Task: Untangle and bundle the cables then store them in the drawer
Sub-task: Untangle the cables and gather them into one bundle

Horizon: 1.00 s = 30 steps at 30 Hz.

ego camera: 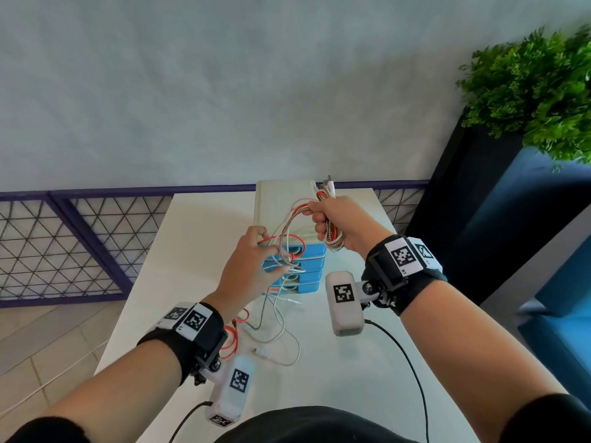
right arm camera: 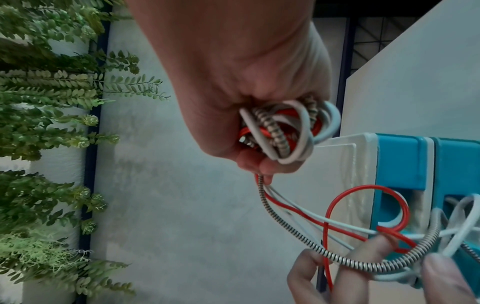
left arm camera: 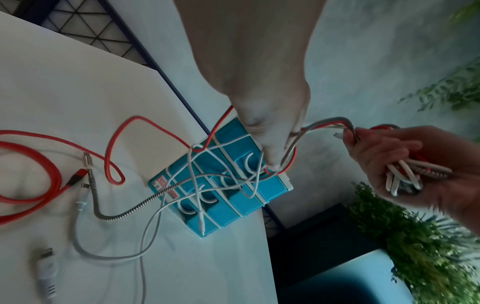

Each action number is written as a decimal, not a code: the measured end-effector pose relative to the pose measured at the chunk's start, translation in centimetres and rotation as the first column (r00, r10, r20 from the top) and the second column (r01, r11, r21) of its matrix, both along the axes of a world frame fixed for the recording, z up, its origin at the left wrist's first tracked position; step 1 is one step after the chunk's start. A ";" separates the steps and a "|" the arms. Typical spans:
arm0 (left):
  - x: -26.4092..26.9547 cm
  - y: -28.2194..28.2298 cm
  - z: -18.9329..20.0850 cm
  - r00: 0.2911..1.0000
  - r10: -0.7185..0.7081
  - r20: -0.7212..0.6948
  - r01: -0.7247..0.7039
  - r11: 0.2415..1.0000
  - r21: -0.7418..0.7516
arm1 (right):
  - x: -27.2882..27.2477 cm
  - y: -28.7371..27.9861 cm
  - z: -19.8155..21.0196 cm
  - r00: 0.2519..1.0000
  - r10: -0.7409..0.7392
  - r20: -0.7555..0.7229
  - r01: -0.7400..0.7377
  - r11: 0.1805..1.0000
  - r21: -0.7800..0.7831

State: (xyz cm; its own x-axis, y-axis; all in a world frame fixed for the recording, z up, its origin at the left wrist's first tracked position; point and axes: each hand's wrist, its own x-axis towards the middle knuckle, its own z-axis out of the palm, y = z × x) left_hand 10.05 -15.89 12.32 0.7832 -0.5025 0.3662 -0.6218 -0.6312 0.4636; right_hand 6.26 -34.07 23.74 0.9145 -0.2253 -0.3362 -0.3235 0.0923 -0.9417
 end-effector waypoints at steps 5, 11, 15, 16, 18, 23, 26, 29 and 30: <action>-0.4 -0.2 -0.6 0.998 0.052 0.042 -0.058 0.986 0.158 | -0.1 0.2 0.1 1.000 0.002 0.010 -0.002 1.000 0.016; -0.3 0.3 -0.8 0.983 0.054 -0.176 -0.026 0.987 0.159 | 0.2 -0.7 0.1 0.994 -0.101 0.029 0.101 0.995 -0.001; 0.2 0.0 1.2 0.889 0.244 -0.387 -0.096 0.927 0.363 | 0.2 -0.6 -0.3 0.994 -0.105 0.024 0.106 0.993 -0.050; 0.3 -0.2 1.6 0.879 0.271 -0.393 -0.090 0.903 0.420 | 0.2 -0.5 -0.3 0.994 -0.104 0.025 0.105 0.993 -0.062; 0.5 -0.5 2.2 0.887 0.294 -0.356 -0.081 0.858 0.507 | 0.2 -0.5 -0.2 0.995 -0.101 0.023 0.103 0.990 -0.100; -0.2 0.0 1.5 0.928 0.179 -0.326 -0.014 0.892 0.452 | 0.1 -1.2 -0.2 0.990 -0.140 0.012 0.140 0.974 -0.179; -1.0 1.2 0.4 0.942 0.139 -0.304 0.000 0.910 0.414 | -0.1 -1.5 -0.7 0.989 -0.148 -0.013 0.140 0.958 -0.250; -1.1 1.7 0.3 0.965 0.152 -0.215 -0.026 0.868 0.497 | -0.1 -1.2 -1.1 0.986 -0.163 -0.032 0.150 0.954 -0.261; -1.2 1.8 0.4 0.972 0.150 -0.180 -0.033 0.847 0.531 | -0.1 -1.0 -1.1 0.985 -0.166 -0.036 0.151 0.951 -0.269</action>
